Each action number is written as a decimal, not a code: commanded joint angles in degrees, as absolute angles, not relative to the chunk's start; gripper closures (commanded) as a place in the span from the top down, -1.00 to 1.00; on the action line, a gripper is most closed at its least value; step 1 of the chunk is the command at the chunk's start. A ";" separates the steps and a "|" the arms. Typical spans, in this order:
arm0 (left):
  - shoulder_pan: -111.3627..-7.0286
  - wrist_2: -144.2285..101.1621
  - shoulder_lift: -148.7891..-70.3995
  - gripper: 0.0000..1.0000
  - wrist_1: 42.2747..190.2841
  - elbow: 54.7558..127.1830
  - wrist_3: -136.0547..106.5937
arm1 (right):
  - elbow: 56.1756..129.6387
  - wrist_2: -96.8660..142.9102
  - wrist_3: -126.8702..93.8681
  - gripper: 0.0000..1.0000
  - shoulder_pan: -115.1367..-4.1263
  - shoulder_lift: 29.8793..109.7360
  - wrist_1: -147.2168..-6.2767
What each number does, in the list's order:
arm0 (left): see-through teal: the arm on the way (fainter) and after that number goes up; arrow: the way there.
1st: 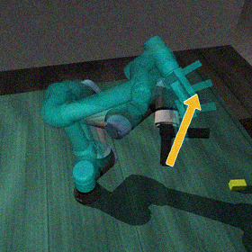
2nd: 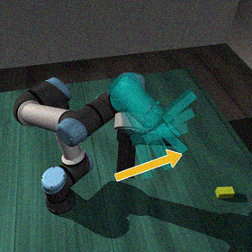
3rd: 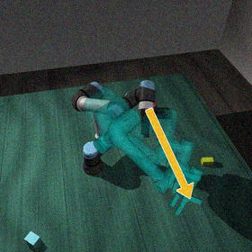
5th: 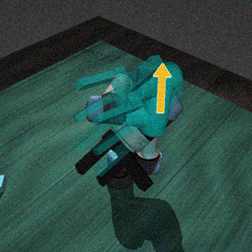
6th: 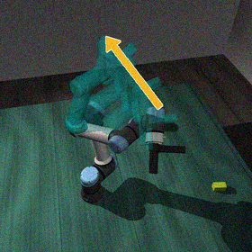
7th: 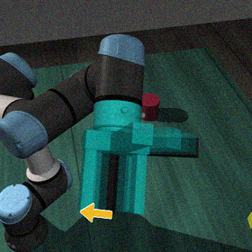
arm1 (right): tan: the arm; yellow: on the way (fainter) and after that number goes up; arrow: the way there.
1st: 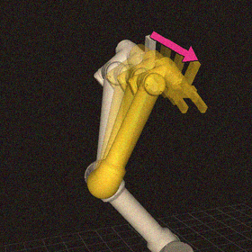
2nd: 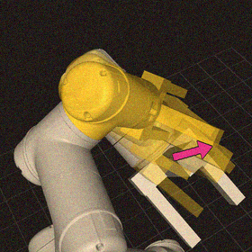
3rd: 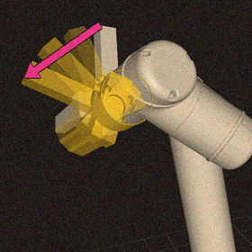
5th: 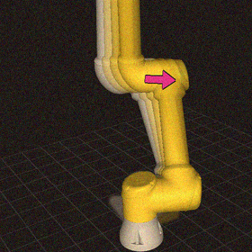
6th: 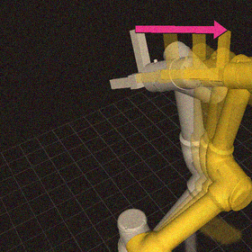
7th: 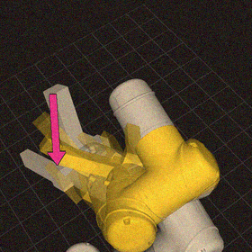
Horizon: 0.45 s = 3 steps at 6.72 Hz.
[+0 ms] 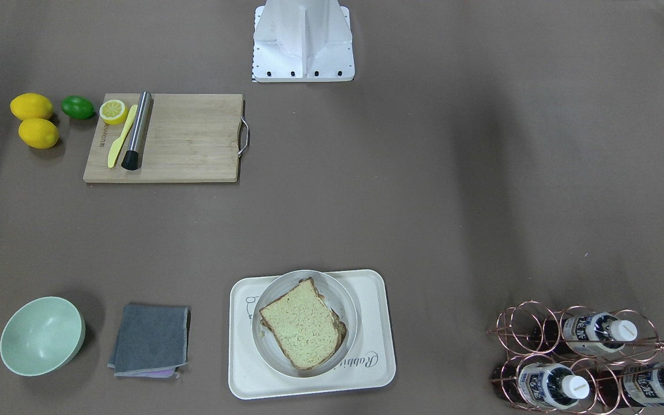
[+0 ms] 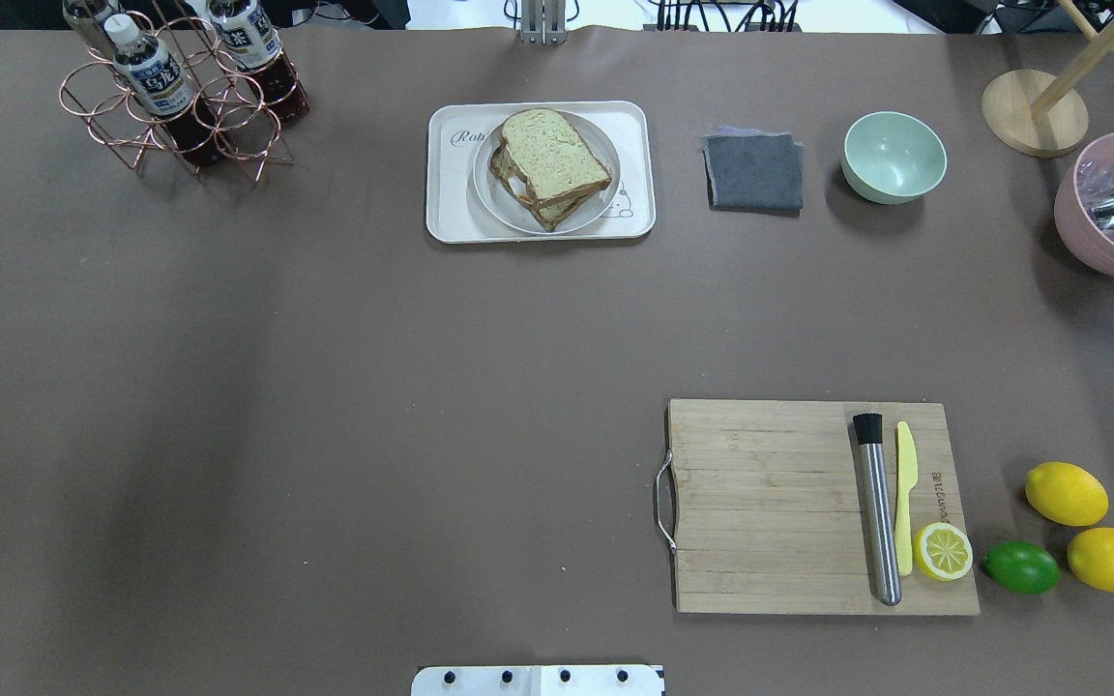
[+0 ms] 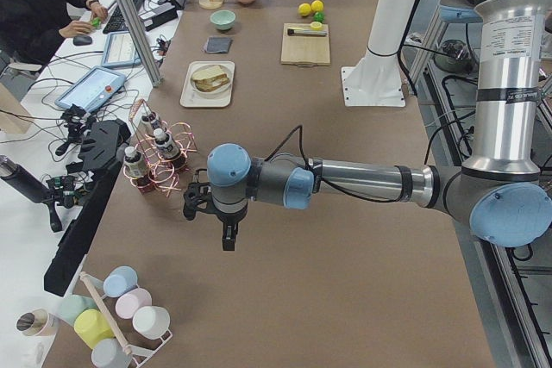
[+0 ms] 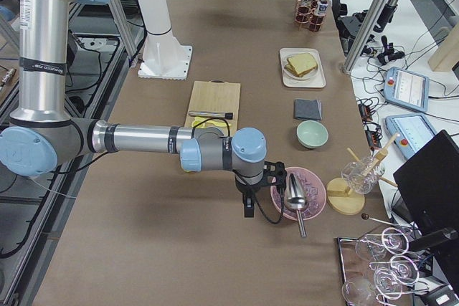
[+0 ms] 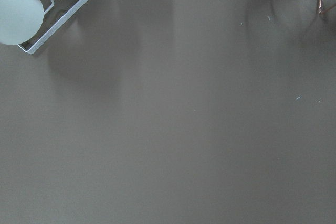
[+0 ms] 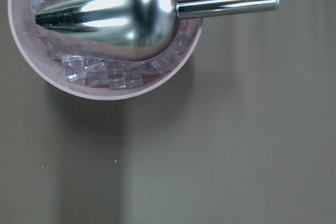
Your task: Make sandwich and place on tray
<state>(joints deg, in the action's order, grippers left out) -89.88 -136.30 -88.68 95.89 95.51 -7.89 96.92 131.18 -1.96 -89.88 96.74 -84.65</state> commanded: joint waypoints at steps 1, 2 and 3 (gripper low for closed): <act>-89.82 -136.23 -88.77 0.96 95.89 95.54 -7.91 | 96.77 131.04 -2.02 1.00 -89.82 96.33 -84.64; -89.82 -136.23 -88.86 0.96 95.89 95.54 -7.91 | 96.77 130.87 -2.02 1.00 -89.82 96.33 -84.64; -89.82 -136.32 -88.94 0.96 95.89 95.54 -7.91 | 96.85 130.96 -2.02 1.00 -89.82 96.24 -84.64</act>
<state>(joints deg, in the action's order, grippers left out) -89.83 -136.25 -88.86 95.89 95.53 -7.91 96.79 130.95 -2.02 -89.83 96.33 -84.64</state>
